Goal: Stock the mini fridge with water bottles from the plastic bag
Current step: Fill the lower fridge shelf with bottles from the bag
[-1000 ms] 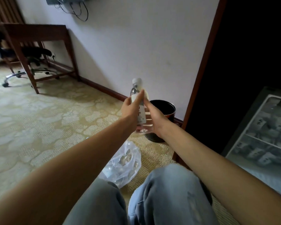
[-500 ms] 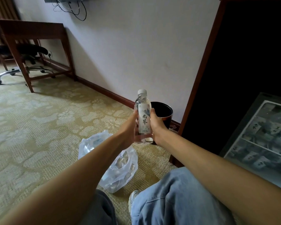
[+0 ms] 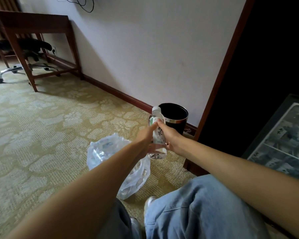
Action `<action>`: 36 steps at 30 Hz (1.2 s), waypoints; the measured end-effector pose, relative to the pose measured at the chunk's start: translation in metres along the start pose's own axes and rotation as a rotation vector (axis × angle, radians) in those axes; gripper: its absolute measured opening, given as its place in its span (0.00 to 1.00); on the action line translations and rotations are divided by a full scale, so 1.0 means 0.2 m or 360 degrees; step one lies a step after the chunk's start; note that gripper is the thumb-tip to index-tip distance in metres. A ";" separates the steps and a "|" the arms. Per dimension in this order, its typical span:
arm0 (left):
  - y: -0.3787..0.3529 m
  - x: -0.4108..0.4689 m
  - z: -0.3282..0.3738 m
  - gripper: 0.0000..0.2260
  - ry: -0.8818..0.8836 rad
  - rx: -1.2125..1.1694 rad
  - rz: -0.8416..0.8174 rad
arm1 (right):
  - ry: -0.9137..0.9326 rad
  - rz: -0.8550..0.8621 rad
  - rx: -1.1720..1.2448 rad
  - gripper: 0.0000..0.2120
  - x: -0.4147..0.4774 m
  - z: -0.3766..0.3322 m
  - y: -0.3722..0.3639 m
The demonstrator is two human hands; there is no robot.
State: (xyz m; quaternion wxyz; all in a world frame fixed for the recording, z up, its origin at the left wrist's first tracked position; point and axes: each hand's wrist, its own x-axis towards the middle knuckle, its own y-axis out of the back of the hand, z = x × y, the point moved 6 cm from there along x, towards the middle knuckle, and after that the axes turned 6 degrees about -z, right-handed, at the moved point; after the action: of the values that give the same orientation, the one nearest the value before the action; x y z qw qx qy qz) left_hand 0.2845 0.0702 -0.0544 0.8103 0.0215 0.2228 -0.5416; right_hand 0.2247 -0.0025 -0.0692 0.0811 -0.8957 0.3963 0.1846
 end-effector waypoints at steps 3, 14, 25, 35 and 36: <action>-0.03 0.05 0.01 0.19 -0.0060 0.0006 0.0044 | 0.0045 0.0062 0.0067 0.22 0.01 -0.01 0.05; -0.63 0.40 -0.26 0.15 0.0028 0.0120 -0.0162 | 0.0058 0.0561 0.0775 0.23 -0.06 0.37 0.68; -1.69 0.25 -0.59 0.08 0.0117 0.0120 -0.0945 | -0.0042 0.1156 0.0357 0.27 -0.78 0.53 1.66; -2.08 0.12 -0.69 0.11 -0.0241 0.0896 -0.0726 | -0.0264 0.1085 0.0263 0.30 -0.94 0.71 2.03; -2.12 0.13 -0.66 0.13 -0.0307 0.1011 -0.0711 | -0.0271 0.1120 0.0269 0.32 -0.93 0.69 2.07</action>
State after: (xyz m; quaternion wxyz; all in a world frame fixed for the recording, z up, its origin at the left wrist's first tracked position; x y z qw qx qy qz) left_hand -0.1289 -0.0907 -0.0955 0.6427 0.1711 -0.0336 -0.7460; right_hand -0.2330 -0.1136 -0.1225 0.1190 -0.6762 0.6856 0.2418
